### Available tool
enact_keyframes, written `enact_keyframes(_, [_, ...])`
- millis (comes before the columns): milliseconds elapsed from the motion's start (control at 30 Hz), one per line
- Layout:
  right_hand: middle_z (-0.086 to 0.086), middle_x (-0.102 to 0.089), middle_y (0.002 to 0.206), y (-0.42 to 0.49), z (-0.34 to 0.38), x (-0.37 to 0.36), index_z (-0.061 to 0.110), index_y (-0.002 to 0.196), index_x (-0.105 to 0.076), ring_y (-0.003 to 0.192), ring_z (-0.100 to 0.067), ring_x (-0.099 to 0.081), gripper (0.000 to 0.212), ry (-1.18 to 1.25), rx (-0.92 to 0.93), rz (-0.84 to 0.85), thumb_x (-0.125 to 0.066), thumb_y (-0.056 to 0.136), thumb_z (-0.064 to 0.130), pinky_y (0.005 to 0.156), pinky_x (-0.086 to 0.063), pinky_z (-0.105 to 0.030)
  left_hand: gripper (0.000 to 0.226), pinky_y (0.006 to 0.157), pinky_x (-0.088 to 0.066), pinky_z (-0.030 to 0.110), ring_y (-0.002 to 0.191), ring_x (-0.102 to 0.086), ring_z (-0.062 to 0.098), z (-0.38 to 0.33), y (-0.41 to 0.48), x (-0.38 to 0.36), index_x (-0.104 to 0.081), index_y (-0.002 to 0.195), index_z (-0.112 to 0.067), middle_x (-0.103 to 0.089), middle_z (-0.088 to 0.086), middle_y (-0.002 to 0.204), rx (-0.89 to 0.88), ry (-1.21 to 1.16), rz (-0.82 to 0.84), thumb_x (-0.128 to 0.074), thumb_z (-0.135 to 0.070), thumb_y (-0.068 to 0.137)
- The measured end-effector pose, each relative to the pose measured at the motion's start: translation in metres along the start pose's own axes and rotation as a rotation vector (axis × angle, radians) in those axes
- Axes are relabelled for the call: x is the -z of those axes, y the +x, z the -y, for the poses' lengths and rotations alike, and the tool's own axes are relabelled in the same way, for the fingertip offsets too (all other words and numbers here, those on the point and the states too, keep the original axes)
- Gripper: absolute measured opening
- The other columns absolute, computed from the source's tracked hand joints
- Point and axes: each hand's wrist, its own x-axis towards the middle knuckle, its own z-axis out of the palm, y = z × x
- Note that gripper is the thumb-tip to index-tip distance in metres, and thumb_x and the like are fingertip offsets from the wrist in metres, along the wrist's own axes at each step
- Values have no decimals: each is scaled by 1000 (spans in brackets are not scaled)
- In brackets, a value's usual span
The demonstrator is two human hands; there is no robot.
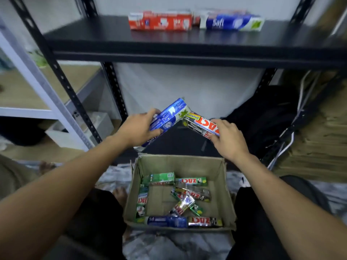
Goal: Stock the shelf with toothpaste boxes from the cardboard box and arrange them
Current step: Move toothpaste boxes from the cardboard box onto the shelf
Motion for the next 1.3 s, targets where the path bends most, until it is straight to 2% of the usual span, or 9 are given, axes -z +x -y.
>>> enact_keyframes(100, [-2, -59, 124, 10, 13, 40, 25, 135, -48, 108, -31, -52, 45, -12, 39, -83, -61, 92, 33, 86, -45, -46, 61, 88, -48, 45, 104, -64, 34, -16, 10, 51, -41, 137, -22, -68, 9, 120, -60, 48, -76, -62, -51, 87])
enact_keyframes(367, [2, -53, 126, 42, 26, 143, 28, 136, -44, 109, -29, -47, 45, -93, 155, -271, -59, 94, 34, 89, -38, -45, 71, 88, -48, 46, 102, -64, 31, -29, 40, 166, -43, 135, -25, -67, 5, 121, -193, 170, -268, -41, -63, 75])
enact_keyframes(600, [-4, -51, 134, 93, 22, 199, 24, 142, -40, 115, -33, -46, 49, -159, 95, -332, -57, 96, 29, 95, -34, -49, 73, 85, -44, 40, 105, -62, 33, -19, 83, 217, -43, 142, -27, -66, 11, 121, -242, 347, -307, -40, -60, 77])
enact_keyframes(733, [-6, -50, 139, 130, 16, 203, 22, 143, -38, 119, -34, -46, 49, -220, 38, -230, -55, 97, 30, 98, -34, -51, 60, 86, -39, 40, 107, -59, 32, -19, 113, 225, -38, 145, -32, -65, 6, 123, -210, 376, -269, -51, -51, 89])
enact_keyframes(800, [-7, -49, 140, 147, 12, 201, 24, 144, -39, 124, -35, -45, 48, -265, 16, -209, -51, 99, 32, 106, -29, -54, 59, 88, -37, 40, 112, -57, 31, -19, 129, 224, -36, 147, -32, -62, 6, 129, -181, 402, -231, -53, -47, 92])
enact_keyframes(900, [-4, -49, 140, 170, 11, 197, 29, 141, -47, 131, -35, -39, 40, -380, 5, -234, -47, 101, 29, 115, -12, -63, 59, 96, -34, 42, 128, -49, 30, -15, 151, 214, -33, 151, -33, -51, 6, 144, -124, 443, -132, -51, -45, 95])
enact_keyframes(1033, [-2, -43, 148, 194, 8, 184, 36, 146, -40, 139, -33, -31, 48, -305, -72, -214, -49, 100, 25, 113, -10, -69, 52, 103, -30, 45, 140, -36, 26, -4, 174, 192, -26, 153, -40, -38, -3, 156, -29, 443, -2, -39, -42, 102])
enact_keyframes(1167, [-4, -16, 162, 211, -5, 166, 39, 153, -23, 150, -31, 2, 57, -172, -87, -187, -44, 101, 26, 114, 1, -67, 49, 108, -34, 47, 143, -34, 24, 7, 185, 173, -27, 152, -40, -32, -7, 159, -50, 359, -113, -36, -36, 105])
enact_keyframes(1300, [0, -6, 165, 232, -11, 164, 41, 152, -19, 150, -27, 10, 57, -116, -95, -133, -43, 101, 32, 116, 3, -65, 47, 116, -17, 46, 148, -22, 24, 12, 198, 152, -38, 149, -40, -25, -4, 162, -13, 176, -269, -44, -31, 103])
